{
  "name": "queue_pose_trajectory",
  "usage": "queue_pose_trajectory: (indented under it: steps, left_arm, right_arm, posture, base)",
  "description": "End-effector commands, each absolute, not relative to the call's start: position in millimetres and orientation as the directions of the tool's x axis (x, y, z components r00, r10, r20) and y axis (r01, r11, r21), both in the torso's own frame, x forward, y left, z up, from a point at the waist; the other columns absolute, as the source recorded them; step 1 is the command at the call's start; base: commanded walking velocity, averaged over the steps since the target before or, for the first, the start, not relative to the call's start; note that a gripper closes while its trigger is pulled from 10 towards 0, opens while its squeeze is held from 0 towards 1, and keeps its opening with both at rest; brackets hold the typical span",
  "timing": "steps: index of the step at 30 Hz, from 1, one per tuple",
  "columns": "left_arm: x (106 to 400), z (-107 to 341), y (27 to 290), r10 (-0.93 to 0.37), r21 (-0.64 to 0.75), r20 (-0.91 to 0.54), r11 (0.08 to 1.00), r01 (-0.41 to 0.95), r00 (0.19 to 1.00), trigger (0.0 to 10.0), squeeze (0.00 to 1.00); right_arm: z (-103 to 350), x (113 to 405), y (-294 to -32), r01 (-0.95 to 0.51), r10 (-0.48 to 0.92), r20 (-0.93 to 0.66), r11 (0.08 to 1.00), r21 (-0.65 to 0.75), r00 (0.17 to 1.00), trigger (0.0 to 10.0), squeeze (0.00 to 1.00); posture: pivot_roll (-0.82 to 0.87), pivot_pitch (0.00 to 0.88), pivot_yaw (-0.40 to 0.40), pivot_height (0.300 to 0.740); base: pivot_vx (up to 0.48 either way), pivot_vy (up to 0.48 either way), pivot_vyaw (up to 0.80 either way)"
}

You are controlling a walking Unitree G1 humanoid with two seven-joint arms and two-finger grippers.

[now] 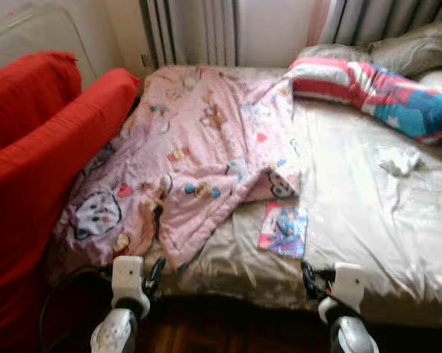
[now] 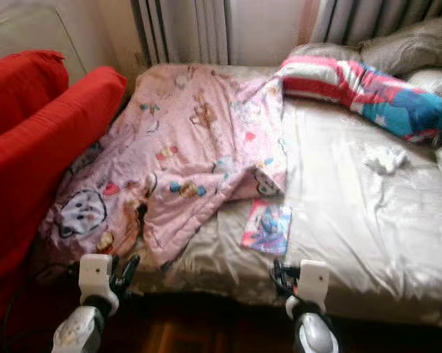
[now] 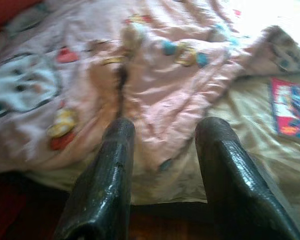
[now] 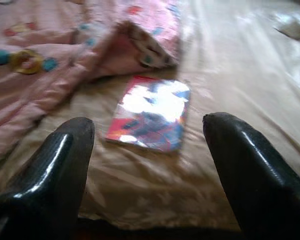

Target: Clean up the room

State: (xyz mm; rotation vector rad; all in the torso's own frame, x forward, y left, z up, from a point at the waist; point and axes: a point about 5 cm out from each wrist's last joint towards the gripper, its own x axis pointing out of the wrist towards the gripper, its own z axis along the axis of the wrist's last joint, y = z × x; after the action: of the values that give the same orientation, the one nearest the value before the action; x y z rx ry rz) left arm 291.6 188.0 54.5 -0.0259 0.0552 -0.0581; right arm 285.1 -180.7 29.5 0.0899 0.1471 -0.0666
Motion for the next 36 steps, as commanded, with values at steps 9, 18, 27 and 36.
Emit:
queue_pose_trajectory:
  steps: [9, 18, 27, 36]
  left_arm:
    - [289.3, 50.9, 195.8, -0.039, -0.016, -0.073, 0.999, 0.038, 0.997, 10.0, 0.00]
    - [290.1, 51.2, 194.6, -0.040, -0.018, -0.073, 0.999, 0.039, 0.997, 10.0, 0.00]
    - [289.6, 51.0, 195.1, -0.039, -0.018, -0.073, 0.999, 0.038, 0.997, 10.0, 0.00]
    - [288.6, 50.8, 196.7, -0.033, -0.016, -0.073, 0.999, 0.031, 0.997, 10.0, 0.00]
  right_arm:
    - [31.9, 288.9, -175.4, 0.071, -0.054, -0.143, 0.991, 0.112, 0.988, 10.0, 0.00]
    - [32.0, 288.7, -177.8, 0.094, -0.076, -0.143, 0.988, 0.123, 0.987, 10.0, 0.00]
    - [31.0, 287.9, -178.4, 0.103, -0.084, -0.148, 0.987, 0.127, 0.985, 10.0, 0.00]
    - [28.4, 287.5, -178.9, 0.121, -0.096, -0.171, 0.982, 0.143, 0.981, 10.0, 0.00]
  posture:
    - [-0.01, 0.171, 0.041, 0.740]
    - [-0.01, 0.193, 0.040, 0.740]
    - [-0.01, 0.202, 0.041, 0.740]
    - [0.00, 0.212, 0.042, 0.740]
  base:
    - [0.301, 0.000, 0.00]
    - [0.301, 0.000, 0.00]
    - [0.300, 0.000, 0.00]
    - [0.099, 0.000, -0.07]
